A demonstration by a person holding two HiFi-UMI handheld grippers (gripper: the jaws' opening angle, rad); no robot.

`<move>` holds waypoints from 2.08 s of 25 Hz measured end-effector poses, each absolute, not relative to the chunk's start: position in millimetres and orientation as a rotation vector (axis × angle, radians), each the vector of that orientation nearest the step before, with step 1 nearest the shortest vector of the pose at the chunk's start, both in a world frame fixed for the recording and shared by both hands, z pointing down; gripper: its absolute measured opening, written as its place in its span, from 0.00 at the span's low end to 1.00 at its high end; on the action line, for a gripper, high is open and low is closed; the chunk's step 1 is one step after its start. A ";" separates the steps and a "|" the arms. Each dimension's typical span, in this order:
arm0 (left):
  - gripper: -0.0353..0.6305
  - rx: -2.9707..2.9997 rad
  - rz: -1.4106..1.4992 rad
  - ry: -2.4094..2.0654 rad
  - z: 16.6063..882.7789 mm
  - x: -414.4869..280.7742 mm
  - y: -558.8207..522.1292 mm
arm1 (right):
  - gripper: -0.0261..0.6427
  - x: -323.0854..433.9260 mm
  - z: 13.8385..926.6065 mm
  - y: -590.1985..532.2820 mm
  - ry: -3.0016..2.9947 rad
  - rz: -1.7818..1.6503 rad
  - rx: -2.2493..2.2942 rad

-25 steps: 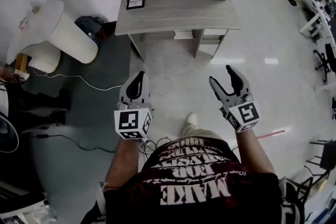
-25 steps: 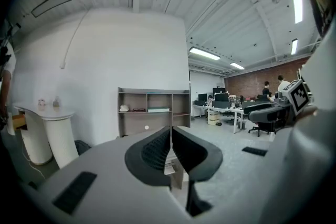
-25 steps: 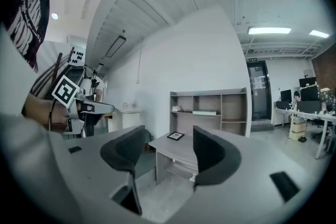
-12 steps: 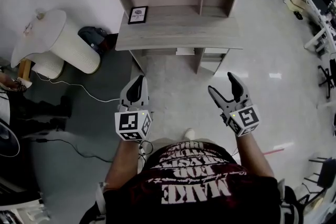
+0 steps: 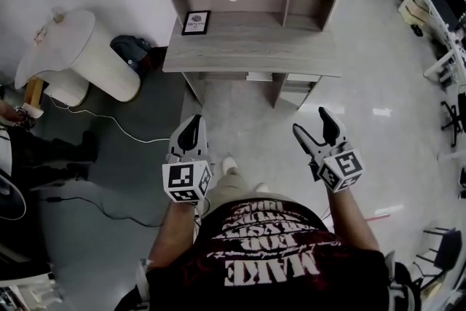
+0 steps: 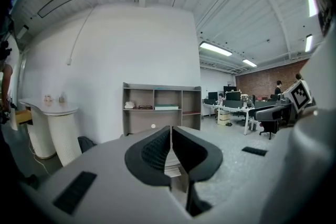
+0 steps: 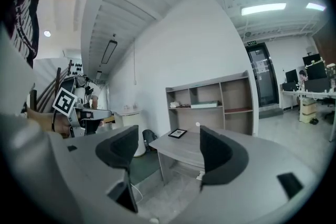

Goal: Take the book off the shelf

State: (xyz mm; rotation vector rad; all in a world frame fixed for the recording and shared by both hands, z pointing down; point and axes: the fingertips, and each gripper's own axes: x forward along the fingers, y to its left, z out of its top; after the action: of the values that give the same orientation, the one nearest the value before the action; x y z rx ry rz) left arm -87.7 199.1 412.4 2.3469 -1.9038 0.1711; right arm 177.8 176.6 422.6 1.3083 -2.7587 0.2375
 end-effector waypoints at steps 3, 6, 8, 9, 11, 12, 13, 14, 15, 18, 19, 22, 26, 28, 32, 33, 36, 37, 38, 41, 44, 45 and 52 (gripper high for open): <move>0.08 2.353 0.172 -1.901 413.6 -93.5 189.9 | 0.58 166.1 420.7 166.5 -2.782 0.252 1.295; 0.08 2.368 0.196 -1.896 416.7 -103.4 172.6 | 0.58 156.4 420.1 147.7 -2.781 0.236 1.314; 0.08 2.371 0.203 -1.896 416.0 -110.3 160.1 | 0.58 151.2 417.3 136.5 -2.780 0.237 1.329; 0.08 2.376 0.200 -1.897 413.3 -112.5 153.7 | 0.58 149.1 415.4 131.3 -2.781 0.236 1.333; 0.08 2.394 0.191 -1.897 406.1 -115.7 140.9 | 0.58 145.7 412.5 120.4 -2.786 0.231 1.339; 0.08 2.403 0.191 -1.894 403.3 -117.4 134.6 | 0.58 144.0 411.7 114.5 -2.788 0.233 1.343; 0.08 2.411 0.194 -1.892 401.3 -119.5 128.2 | 0.58 142.3 411.0 108.3 -2.788 0.237 1.347; 0.08 2.416 0.199 -1.889 400.3 -122.1 121.6 | 0.58 140.6 410.3 102.0 -2.788 0.243 1.352; 0.08 2.419 0.205 -1.887 400.1 -124.6 114.9 | 0.58 138.8 409.5 95.6 -2.787 0.247 1.357; 0.08 2.425 0.228 -1.874 402.3 -129.0 94.9 | 0.58 133.6 409.4 76.0 -2.788 0.262 1.361; 0.08 2.427 0.239 -1.868 403.7 -129.3 88.7 | 0.58 131.8 410.8 69.4 -2.794 0.273 1.359; 0.08 2.428 0.267 -1.845 409.5 -131.6 71.1 | 0.58 126.8 418.7 50.0 -2.795 0.330 1.362; 0.08 2.417 0.287 -1.826 417.3 -141.3 46.4 | 0.58 117.1 426.3 23.1 -2.778 0.358 1.366; 0.08 2.407 0.286 -1.819 421.4 -145.8 33.6 | 0.58 111.4 427.2 11.9 -2.774 0.363 1.362; 0.08 2.411 0.272 -1.788 426.3 -147.3 5.9 | 0.58 105.8 430.0 -7.7 -2.751 0.374 1.355; 0.08 2.419 0.268 -1.775 426.8 -146.0 -0.8 | 0.58 106.2 429.5 -12.0 -2.744 0.374 1.361; 0.08 2.445 0.259 -1.729 427.6 -140.1 -20.6 | 0.58 108.5 426.4 -23.8 -2.722 0.371 1.390; 0.08 2.456 0.254 -1.715 426.8 -138.2 -27.1 | 0.58 108.4 425.2 -27.7 -2.715 0.367 1.396; 0.08 2.467 0.247 -1.703 425.2 -137.0 -33.5 | 0.58 107.5 423.6 -31.7 -2.709 0.361 1.399; 0.08 2.496 0.227 -1.686 418.5 -141.5 -52.6 | 0.58 100.7 417.9 -45.5 -2.696 0.346 1.416; 0.08 2.506 0.215 -1.673 416.3 -151.4 -70.8 | 0.58 91.4 413.0 -59.3 -2.689 0.345 1.442; 0.08 2.507 0.211 -1.664 416.8 -153.9 -75.9 | 0.58 88.0 412.0 -63.1 -2.687 0.344 1.447; 0.08 2.535 0.193 -1.606 423.1 -167.0 -103.4 | 0.58 63.2 414.7 -78.4 -2.673 0.395 1.471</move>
State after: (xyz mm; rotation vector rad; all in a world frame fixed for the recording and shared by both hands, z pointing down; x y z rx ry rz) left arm -167.0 -103.4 423.1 2.5348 -1.6058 0.1926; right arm 63.2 -78.4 414.7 1.4715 -2.6734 0.3946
